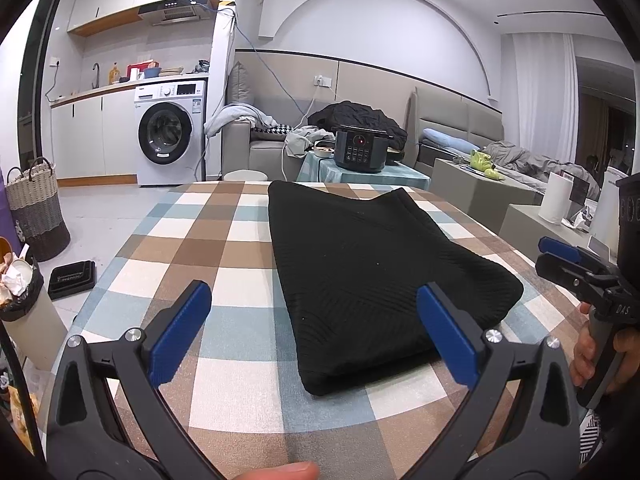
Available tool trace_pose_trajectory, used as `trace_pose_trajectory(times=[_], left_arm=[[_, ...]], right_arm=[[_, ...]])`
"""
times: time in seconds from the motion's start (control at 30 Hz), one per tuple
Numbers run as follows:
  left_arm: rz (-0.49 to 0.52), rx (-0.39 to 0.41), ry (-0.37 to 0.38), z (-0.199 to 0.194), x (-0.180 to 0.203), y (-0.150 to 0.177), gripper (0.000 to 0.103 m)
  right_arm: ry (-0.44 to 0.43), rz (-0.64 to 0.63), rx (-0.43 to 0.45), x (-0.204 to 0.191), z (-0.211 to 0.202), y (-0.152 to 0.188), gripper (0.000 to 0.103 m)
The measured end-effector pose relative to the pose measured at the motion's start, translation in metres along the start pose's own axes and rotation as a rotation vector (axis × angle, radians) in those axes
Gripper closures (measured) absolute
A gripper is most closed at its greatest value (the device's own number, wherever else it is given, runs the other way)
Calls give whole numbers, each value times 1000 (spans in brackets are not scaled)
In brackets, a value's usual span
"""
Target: Fold small clothes
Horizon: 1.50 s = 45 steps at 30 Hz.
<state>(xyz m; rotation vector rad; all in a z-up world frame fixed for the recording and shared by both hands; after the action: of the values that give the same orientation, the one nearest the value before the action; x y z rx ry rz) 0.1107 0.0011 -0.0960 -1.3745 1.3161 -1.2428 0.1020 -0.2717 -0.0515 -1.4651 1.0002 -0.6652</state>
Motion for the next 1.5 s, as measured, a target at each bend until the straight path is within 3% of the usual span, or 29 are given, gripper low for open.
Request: trace_pose_trajectory(times=[1.5], left_arm=[[4,4,3,0,0,-1,1]], right_arm=[[7,16,-6,3,-2,4,0]])
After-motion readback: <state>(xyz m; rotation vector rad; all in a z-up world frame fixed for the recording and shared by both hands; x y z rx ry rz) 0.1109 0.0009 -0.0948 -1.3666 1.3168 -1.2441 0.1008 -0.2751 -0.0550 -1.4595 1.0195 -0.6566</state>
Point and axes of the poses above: each gripper's, at about its wrist camera, not at the fingertips, and z roughly the way its jaws point, x to its right, y to its underside, the point moved 5 cm from there along z, roughly the way its jaws point, and after that the axes turned 15 degrees about x, right-handed, at the moved point
